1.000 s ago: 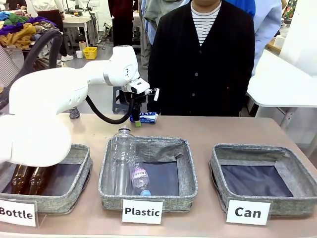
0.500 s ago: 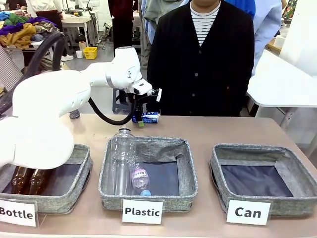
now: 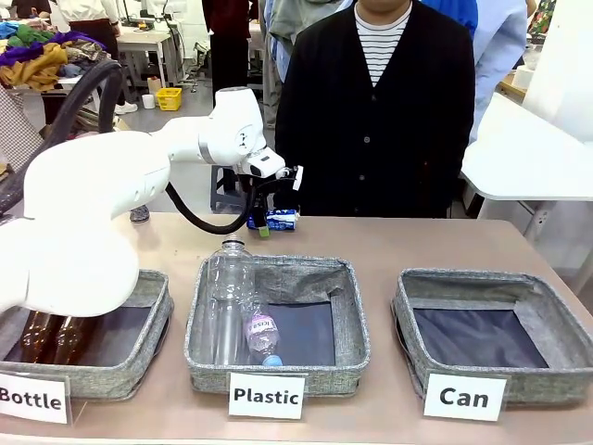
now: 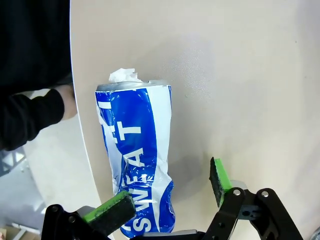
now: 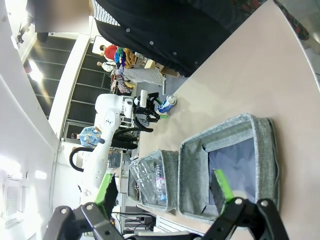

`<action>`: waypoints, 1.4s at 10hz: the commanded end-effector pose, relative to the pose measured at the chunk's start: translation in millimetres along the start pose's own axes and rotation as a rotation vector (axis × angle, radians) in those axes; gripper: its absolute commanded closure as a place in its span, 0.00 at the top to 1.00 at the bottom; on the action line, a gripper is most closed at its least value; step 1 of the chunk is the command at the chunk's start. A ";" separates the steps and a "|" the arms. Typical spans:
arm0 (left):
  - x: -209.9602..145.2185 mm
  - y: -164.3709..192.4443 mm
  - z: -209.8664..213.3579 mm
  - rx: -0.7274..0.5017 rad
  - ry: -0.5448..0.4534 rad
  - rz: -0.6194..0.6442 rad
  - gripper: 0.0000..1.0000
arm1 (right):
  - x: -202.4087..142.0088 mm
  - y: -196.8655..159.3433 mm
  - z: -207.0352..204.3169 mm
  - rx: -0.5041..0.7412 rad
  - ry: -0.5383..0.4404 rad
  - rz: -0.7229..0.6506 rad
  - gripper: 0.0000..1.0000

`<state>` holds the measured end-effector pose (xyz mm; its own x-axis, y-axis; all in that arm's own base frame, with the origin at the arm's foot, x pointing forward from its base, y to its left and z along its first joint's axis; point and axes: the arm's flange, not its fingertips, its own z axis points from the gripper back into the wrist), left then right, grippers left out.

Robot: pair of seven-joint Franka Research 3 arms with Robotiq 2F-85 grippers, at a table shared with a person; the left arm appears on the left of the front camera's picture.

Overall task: Sort the can waste into the basket.
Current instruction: Pick up the can waste from the table and place it in the right Fabric basket.

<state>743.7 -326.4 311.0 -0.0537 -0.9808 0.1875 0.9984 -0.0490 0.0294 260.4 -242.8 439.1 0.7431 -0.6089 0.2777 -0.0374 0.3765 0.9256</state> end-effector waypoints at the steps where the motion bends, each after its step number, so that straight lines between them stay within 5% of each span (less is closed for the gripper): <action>1: 19.4 42.9 -14.4 -0.029 0.038 -0.023 0.83 | 2.2 -0.2 -0.5 0.023 -0.017 0.025 1.00; 8: 8.0 28.4 8.1 0.027 0.120 0.075 0.83 | 2.2 -0.2 -0.5 0.023 -0.017 0.025 1.00; 14: 3.7 17.3 21.1 0.053 0.143 0.038 0.83 | 2.2 -0.2 -0.5 0.023 -0.017 0.025 1.00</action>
<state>744.8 -319.1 321.1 -0.0035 -0.9968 0.0797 0.9982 0.0013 0.0600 260.4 -242.8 439.1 0.7431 -0.6089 0.2777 -0.0375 0.3765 0.9256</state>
